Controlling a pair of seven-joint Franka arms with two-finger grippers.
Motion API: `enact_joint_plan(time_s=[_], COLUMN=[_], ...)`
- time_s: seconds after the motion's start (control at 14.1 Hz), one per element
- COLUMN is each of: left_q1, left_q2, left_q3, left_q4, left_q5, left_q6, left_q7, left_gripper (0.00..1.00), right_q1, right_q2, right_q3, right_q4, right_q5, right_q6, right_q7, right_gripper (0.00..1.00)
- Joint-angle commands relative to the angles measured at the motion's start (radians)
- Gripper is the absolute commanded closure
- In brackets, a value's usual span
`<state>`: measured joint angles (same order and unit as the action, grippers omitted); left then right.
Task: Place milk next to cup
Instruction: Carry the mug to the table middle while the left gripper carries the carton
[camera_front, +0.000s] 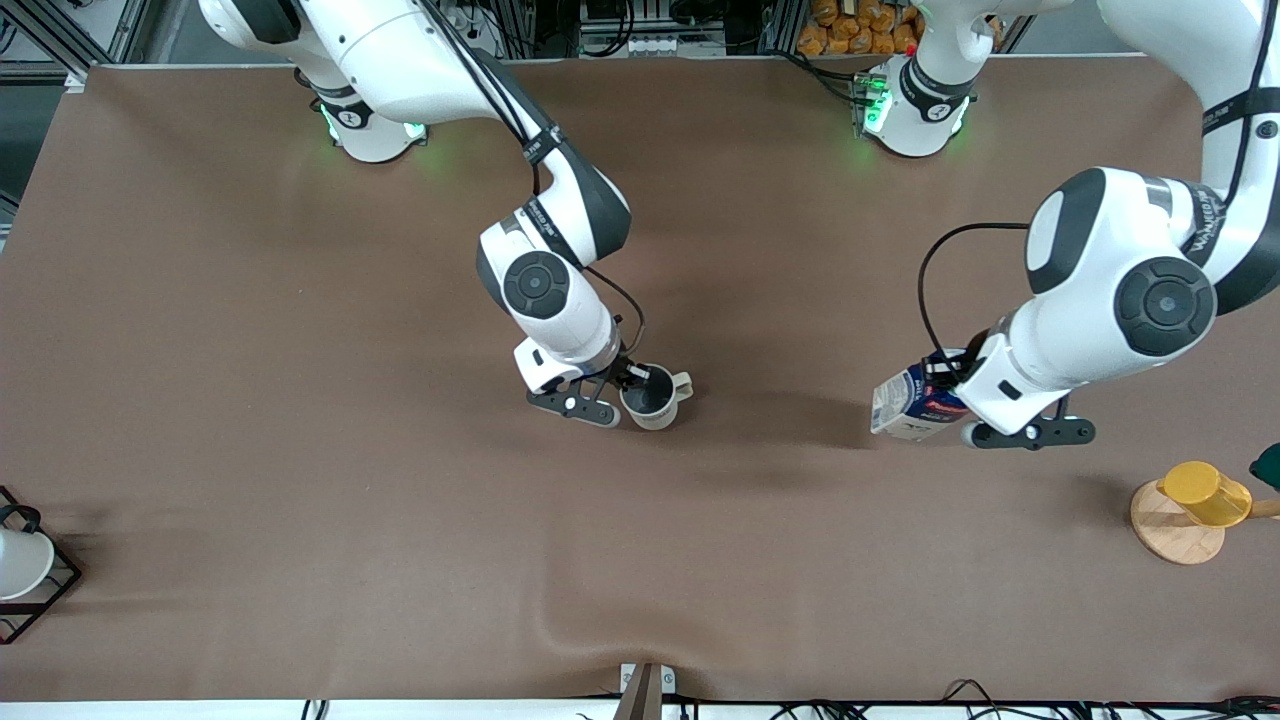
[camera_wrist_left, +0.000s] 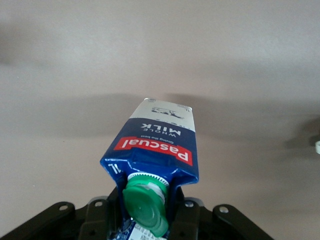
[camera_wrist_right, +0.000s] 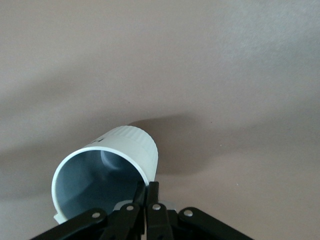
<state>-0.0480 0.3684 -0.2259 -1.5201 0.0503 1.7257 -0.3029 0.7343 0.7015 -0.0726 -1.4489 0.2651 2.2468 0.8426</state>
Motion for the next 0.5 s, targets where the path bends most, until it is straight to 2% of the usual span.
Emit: enact_joint_plan(time_s=[0.0, 0.07, 0.21, 0.42], left_q1=[-0.004, -0.004, -0.004, -0.006], left_q2=[-0.019, -0.019, -0.017, -0.014], left_q3=[-0.029, -0.041, -0.068, -0.115], left_q4=[-0.008, -0.008, -0.008, -0.008], left_q5=[-0.018, -0.018, -0.018, -0.018], left_q6=[-0.02, -0.029, -0.035, -0.04], left_q7=[-0.03, -0.031, -0.053, -0.088], left_gripper=[0.71, 0.71, 0.71, 0.71], right_q1=[0.013, 0.014, 0.014, 0.014], right_q2=[0.024, 0.029, 0.03, 0.029], right_q3=[-0.012, -0.012, -0.012, -0.013], right_q4=[0.032, 0.033, 0.033, 0.033], right_q5=[-0.023, -0.024, -0.024, -0.024], right_q6=[0.005, 0.005, 0.005, 0.005], right_q7=[0.033, 0.035, 0.036, 0.062], right_gripper=[1.0, 0.96, 0.68, 0.05])
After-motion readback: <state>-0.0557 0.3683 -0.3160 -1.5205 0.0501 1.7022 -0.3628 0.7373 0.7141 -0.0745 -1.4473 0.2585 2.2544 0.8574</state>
